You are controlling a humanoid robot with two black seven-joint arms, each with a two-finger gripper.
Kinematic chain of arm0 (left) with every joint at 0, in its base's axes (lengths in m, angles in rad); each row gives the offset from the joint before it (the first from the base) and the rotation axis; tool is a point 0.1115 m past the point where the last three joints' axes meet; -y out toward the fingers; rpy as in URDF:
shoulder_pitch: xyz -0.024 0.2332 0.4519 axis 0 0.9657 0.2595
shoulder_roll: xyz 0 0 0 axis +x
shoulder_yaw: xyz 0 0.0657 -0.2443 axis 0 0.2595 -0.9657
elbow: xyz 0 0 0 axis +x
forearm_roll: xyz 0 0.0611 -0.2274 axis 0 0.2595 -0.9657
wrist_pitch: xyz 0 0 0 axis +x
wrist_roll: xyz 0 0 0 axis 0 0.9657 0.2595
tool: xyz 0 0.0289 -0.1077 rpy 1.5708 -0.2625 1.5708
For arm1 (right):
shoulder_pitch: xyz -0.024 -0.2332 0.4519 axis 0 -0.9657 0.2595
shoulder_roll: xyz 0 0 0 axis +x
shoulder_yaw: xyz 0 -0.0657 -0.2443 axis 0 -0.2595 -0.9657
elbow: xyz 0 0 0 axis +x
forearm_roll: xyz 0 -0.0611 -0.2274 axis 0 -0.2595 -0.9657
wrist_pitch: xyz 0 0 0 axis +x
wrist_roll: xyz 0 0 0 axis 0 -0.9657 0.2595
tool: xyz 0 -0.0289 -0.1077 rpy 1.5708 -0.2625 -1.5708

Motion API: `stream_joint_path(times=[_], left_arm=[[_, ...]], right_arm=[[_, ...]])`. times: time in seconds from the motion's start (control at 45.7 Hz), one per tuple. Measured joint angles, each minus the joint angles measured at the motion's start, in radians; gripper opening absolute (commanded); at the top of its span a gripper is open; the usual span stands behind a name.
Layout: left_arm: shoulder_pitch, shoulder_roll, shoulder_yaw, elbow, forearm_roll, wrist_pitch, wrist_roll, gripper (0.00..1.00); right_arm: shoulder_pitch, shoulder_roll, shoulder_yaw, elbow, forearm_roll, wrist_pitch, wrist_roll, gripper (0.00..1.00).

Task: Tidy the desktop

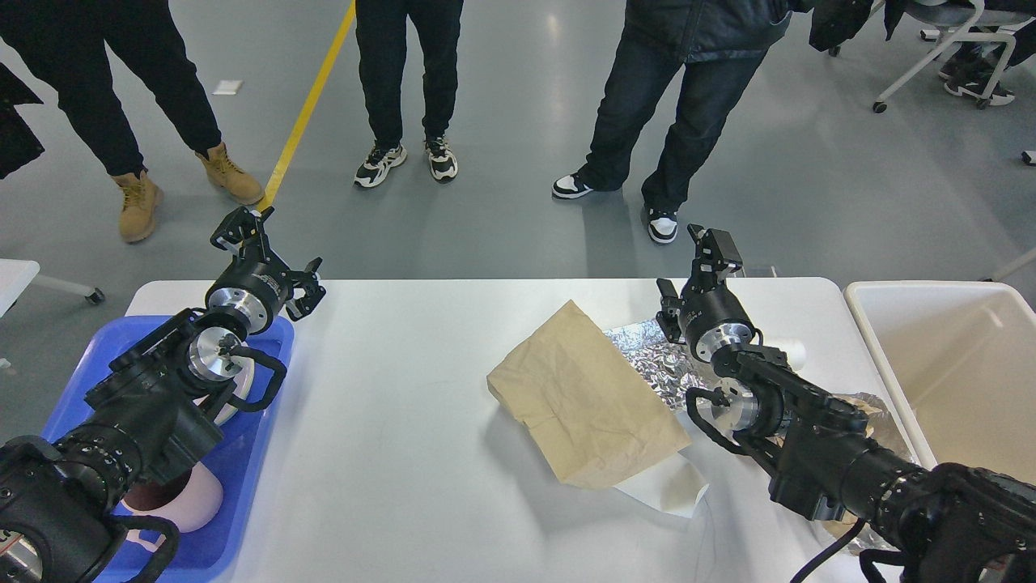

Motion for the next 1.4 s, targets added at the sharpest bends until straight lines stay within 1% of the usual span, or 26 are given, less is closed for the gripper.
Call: stream_joint_path(times=[1.401], left_arm=[[0.0, 0.0, -0.001, 0.0, 0.0, 0.0, 0.0, 0.97]], right_arm=[[0.0, 0.0, 0.015, -0.001, 0.0, -0.002, 0.0, 1.0]])
